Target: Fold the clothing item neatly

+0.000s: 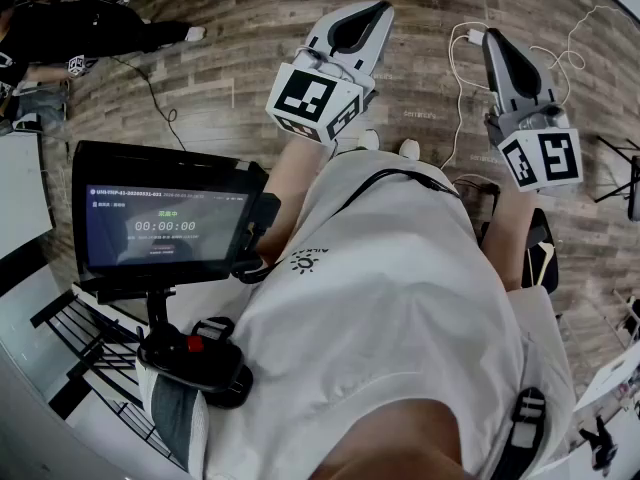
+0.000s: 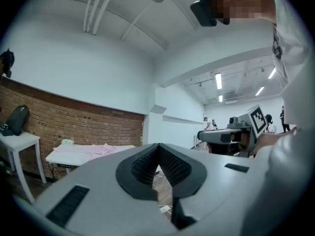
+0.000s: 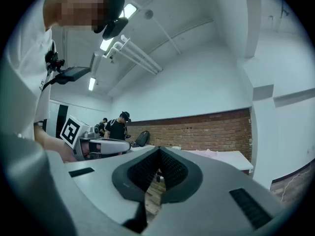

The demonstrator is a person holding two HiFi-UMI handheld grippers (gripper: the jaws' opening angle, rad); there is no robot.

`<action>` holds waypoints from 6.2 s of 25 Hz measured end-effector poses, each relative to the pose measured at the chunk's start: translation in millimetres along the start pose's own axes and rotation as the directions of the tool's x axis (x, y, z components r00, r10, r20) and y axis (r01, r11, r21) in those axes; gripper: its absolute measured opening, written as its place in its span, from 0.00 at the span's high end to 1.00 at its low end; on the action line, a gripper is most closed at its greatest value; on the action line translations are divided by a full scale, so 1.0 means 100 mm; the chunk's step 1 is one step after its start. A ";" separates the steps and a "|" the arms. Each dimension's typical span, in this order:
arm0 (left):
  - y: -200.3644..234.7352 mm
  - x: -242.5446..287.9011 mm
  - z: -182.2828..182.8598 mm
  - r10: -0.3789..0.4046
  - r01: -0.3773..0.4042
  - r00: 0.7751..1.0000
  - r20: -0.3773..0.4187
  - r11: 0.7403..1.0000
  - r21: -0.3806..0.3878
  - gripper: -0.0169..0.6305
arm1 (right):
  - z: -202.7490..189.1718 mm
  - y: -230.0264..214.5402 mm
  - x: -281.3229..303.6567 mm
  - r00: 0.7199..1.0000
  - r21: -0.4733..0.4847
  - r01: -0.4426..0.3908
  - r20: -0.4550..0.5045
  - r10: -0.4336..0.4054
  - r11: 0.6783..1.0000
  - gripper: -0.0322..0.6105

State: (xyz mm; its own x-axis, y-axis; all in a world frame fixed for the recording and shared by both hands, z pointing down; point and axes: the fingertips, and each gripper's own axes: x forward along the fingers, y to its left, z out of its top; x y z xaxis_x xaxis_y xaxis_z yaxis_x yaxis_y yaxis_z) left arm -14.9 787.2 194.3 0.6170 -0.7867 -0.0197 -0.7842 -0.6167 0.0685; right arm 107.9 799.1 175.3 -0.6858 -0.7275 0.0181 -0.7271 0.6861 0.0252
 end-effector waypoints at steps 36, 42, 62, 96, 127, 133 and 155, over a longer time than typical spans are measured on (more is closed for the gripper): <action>-0.50 0.55 -0.21 0.000 0.002 0.999 -0.037 0.999 0.036 0.97 | -0.20 -0.61 -0.46 0.999 0.052 -0.012 0.031 0.010 0.999 0.95; -0.29 0.40 -0.24 0.069 -0.067 0.996 -0.056 0.997 0.040 0.97 | -0.24 -0.56 -0.39 1.000 0.064 -0.027 0.017 0.026 0.998 0.95; 0.56 0.65 -0.15 0.160 -0.159 0.987 -0.030 0.987 0.015 0.97 | -0.23 -0.94 0.29 0.999 0.063 -0.042 -0.007 0.042 0.997 0.95; 2.94 2.26 -0.19 0.020 -0.021 0.999 -0.045 1.000 -0.013 0.97 | -0.30 -1.96 3.05 0.997 0.040 0.052 -0.050 -0.050 0.998 0.95; 4.06 4.40 -0.04 0.180 -0.179 0.982 -0.047 0.983 0.039 0.97 | -0.38 -4.12 4.59 1.000 0.008 0.004 -0.026 -0.003 1.000 0.95; 4.25 4.85 -0.01 0.186 -0.185 0.982 -0.037 0.982 0.042 0.97 | -0.38 -4.49 4.92 0.999 0.001 -0.035 -0.037 0.035 0.999 0.95; 5.44 5.78 -0.16 0.116 -0.115 0.990 -0.084 0.993 0.015 0.97 | -0.56 -5.05 6.18 0.995 0.032 -0.006 -0.104 0.010 0.999 0.95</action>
State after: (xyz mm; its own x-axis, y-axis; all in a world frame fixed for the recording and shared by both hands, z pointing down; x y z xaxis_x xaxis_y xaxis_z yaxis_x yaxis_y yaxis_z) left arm -83.5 -2.7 236.1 0.5252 -0.8479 0.0726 -0.8509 -0.5224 0.0555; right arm 53.0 3.0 229.5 -0.6859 -0.7174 0.1218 -0.7234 0.6904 -0.0073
